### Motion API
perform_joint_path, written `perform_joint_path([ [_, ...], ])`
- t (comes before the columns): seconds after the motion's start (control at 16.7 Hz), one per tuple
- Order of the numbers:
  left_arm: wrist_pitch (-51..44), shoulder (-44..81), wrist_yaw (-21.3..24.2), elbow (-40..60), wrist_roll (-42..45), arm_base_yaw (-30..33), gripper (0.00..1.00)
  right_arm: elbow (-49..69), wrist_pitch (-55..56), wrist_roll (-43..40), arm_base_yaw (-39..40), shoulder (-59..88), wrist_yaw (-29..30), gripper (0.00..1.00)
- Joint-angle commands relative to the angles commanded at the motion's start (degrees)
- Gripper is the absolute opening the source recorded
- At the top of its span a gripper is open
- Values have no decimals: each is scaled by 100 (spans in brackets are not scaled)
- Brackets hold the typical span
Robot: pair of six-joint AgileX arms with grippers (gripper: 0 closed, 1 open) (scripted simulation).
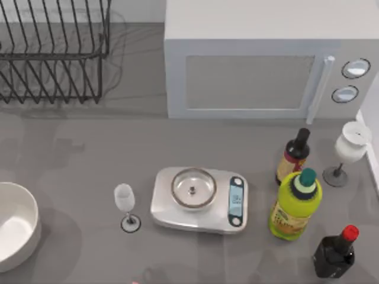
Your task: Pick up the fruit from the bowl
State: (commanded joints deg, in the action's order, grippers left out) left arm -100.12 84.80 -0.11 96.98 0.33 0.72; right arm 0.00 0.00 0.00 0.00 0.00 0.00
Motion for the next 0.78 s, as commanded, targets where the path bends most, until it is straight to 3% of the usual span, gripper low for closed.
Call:
perform_joint_path([
  [0.36, 166, 238, -2, 32, -215, 200, 0, 0, 0, 0, 0, 0, 0, 100],
  [0.78, 1440, 1863, 11, 223, -2145, 2182, 0, 0, 0, 0, 0, 0, 0, 100],
])
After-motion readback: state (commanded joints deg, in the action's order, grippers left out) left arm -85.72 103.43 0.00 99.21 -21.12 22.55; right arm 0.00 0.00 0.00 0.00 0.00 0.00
